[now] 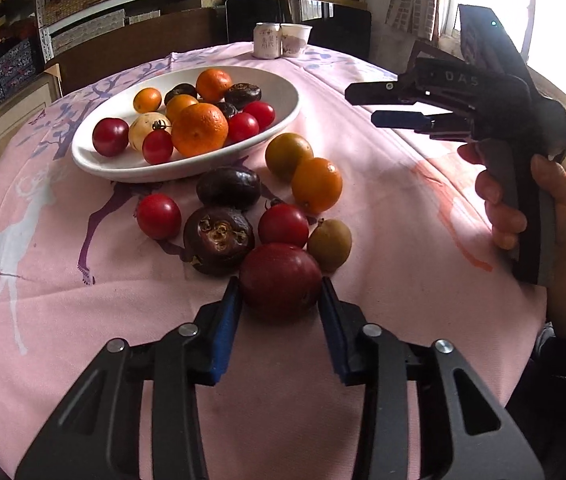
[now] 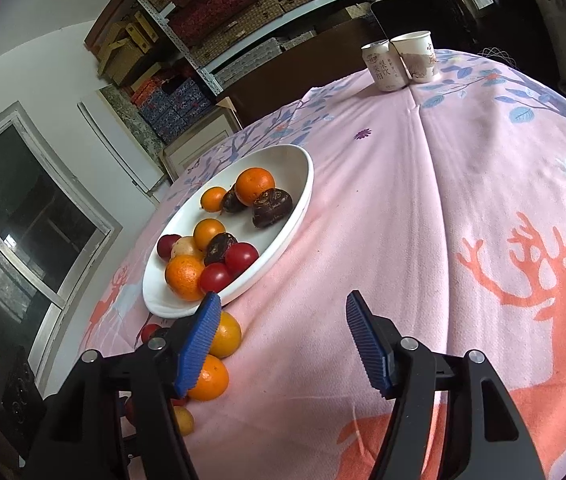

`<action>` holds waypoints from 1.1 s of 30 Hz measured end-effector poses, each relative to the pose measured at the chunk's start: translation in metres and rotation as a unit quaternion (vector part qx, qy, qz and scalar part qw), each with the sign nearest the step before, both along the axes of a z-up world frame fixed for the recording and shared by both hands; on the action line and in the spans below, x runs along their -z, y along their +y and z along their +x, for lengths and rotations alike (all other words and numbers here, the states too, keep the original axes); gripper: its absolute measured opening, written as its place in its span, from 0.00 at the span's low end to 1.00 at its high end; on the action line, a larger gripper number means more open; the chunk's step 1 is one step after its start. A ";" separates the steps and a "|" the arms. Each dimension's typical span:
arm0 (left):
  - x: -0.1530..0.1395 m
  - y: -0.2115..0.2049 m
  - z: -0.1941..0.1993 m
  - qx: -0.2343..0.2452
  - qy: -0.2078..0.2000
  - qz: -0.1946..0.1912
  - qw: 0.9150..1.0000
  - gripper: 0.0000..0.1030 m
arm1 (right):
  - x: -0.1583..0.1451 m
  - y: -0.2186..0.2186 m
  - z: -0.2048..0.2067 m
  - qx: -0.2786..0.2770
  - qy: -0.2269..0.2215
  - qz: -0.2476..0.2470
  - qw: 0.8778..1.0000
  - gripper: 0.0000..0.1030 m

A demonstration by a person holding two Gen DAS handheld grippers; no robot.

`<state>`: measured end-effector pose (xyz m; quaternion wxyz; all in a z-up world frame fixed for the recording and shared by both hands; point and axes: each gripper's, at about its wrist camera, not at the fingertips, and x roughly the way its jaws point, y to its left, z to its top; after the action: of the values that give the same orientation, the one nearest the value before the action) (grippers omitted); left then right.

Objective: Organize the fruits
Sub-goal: 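Grasp a large red tomato with the left tool while the right tool grasps a small yellow-brown fruit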

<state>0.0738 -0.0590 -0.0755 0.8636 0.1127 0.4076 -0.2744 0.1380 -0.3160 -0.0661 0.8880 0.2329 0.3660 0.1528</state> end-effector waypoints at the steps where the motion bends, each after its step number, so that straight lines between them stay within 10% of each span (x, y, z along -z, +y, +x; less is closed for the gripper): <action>1: -0.002 0.001 -0.002 0.000 -0.007 -0.006 1.000 0.37 | -0.001 0.001 0.000 -0.002 -0.002 -0.002 1.000 0.64; 9: -0.015 0.026 0.001 -0.040 -0.019 -0.069 0.997 0.37 | -0.007 0.033 -0.023 -0.081 0.000 -0.047 0.996 0.64; 17: -0.019 0.039 0.006 -0.065 -0.009 -0.094 0.993 0.37 | -0.004 0.105 -0.069 -0.209 -0.017 -0.175 0.962 0.51; 33: -0.018 0.039 0.006 -0.066 -0.011 -0.090 0.994 0.37 | 0.001 0.119 -0.053 -0.209 0.010 -0.163 0.964 0.28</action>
<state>0.0800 -0.0205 -0.0576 0.8908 0.0106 0.3783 -0.2514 0.0852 -0.1972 -0.0676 0.8584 0.0052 0.4357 0.2706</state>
